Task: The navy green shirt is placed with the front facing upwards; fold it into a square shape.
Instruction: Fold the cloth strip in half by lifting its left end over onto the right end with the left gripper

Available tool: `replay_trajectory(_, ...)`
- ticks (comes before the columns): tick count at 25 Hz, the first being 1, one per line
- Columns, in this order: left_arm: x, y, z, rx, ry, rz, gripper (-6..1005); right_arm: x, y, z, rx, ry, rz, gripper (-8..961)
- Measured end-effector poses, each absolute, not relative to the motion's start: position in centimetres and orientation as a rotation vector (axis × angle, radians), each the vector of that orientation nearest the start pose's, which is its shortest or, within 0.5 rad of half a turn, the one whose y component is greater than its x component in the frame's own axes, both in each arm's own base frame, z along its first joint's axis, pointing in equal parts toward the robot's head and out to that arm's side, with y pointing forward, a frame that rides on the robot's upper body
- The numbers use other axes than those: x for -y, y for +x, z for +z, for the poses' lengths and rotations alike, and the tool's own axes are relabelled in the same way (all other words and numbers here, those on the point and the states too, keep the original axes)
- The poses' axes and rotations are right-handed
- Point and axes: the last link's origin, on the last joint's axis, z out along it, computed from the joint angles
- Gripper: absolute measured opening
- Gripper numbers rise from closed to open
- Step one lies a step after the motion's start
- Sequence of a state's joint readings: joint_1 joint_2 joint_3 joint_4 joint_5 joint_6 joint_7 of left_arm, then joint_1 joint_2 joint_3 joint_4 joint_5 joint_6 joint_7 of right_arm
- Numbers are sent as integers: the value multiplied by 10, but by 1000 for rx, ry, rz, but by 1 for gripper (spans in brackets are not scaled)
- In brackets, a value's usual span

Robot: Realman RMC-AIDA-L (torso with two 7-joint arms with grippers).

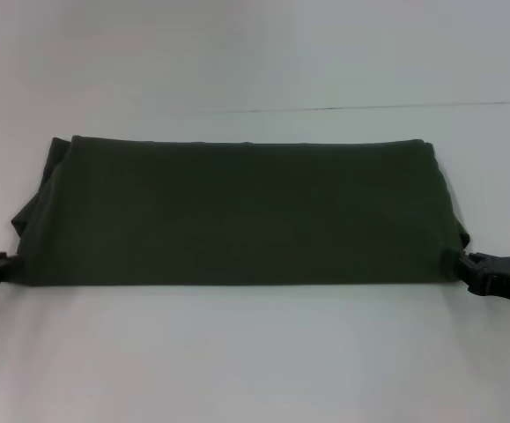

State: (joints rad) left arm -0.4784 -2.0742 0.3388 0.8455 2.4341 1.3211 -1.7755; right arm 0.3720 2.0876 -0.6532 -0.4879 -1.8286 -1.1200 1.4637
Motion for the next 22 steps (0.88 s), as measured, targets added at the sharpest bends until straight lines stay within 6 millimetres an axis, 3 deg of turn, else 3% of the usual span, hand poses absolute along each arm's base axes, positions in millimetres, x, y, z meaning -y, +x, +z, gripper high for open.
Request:
replay_trajectory(6, -332, -365, 63, 1250, -2128, -247, 265, -312, 357, -11, -1194, -2128, 616, 22)
replay_trajectory(12, -335, -363, 59, 1238, -2132, -240, 488, -312, 357, -11, -1197, -2128, 617, 22)
replay_trajectory(15, -337, -361, 56, 1231, -2147, -225, 709, -312, 357, -11, -1198, -2127, 616, 22)
replay_trajectory(22, -339, -357, 51, 1210, -2178, -203, 661, -312, 358, -10, -1198, -2124, 617, 21)
